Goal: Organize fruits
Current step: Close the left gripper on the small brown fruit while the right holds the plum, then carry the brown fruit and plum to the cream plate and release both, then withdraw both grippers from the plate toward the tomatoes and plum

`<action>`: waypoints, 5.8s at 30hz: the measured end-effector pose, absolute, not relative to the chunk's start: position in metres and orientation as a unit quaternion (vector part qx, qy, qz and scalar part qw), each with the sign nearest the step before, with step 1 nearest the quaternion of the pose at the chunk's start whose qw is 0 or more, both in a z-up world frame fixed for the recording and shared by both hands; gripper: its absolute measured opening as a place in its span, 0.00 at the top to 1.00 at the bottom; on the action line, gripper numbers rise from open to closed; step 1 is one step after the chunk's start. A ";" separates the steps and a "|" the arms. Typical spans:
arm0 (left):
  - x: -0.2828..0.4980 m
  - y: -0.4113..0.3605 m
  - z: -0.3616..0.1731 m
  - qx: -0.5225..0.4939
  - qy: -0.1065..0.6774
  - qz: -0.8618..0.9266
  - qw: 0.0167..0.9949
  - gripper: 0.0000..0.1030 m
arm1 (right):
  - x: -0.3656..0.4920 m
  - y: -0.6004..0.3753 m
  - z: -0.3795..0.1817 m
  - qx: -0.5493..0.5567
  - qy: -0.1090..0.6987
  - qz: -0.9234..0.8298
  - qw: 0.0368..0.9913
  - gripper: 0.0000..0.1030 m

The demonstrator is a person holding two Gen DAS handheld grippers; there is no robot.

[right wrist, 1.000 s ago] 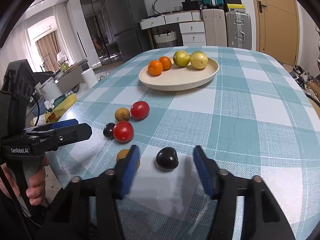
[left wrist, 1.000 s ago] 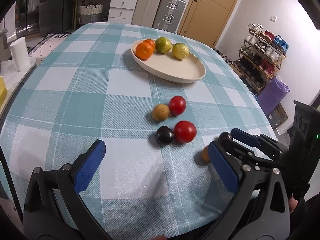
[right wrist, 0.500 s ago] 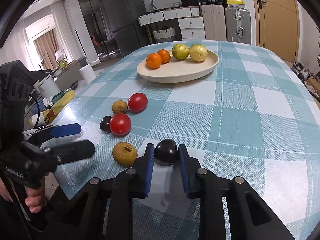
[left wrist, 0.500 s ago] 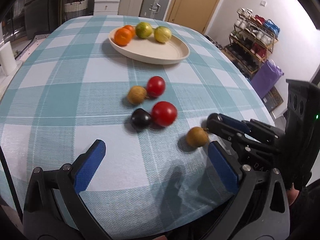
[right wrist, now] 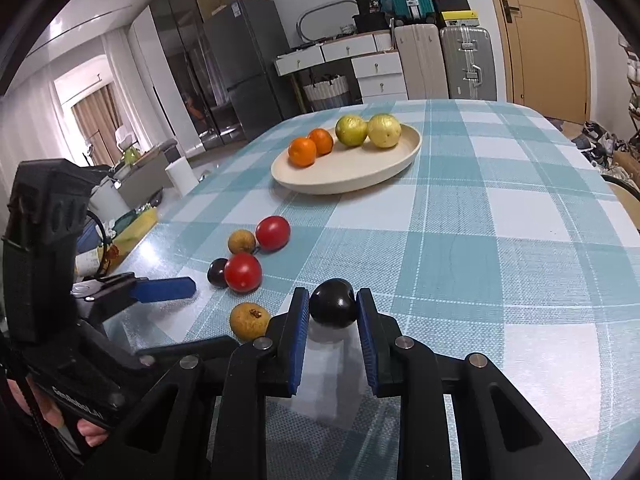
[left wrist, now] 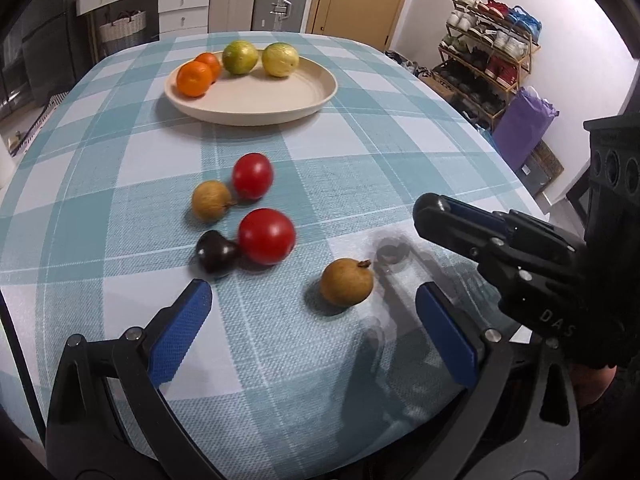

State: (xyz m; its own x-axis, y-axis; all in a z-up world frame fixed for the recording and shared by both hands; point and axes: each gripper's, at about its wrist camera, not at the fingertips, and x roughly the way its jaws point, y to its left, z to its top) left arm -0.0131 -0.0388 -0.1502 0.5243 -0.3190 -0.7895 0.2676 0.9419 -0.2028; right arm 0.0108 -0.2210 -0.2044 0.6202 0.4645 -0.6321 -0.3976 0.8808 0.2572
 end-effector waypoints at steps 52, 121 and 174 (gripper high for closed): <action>0.160 0.021 -0.088 -0.119 0.420 -0.195 0.878 0.76 | 0.128 -0.203 -0.164 0.066 0.346 0.291 0.889 0.76; 0.189 0.014 -0.090 -0.111 0.423 -0.152 0.886 0.57 | 0.197 -0.200 -0.160 0.059 0.339 0.258 0.903 0.22; 0.032 0.065 -0.104 -0.102 0.415 -0.023 0.904 0.01 | 0.045 -0.175 -0.164 0.036 0.338 0.304 0.890 0.01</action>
State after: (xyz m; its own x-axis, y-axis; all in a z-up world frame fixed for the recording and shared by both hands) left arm 0.0325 0.0650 -0.1043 0.6552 -0.1256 -0.7449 -0.0439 0.9781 -0.2035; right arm 0.0445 -0.1751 -0.1640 0.5875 0.5649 -0.5794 -0.5161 0.8131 0.2694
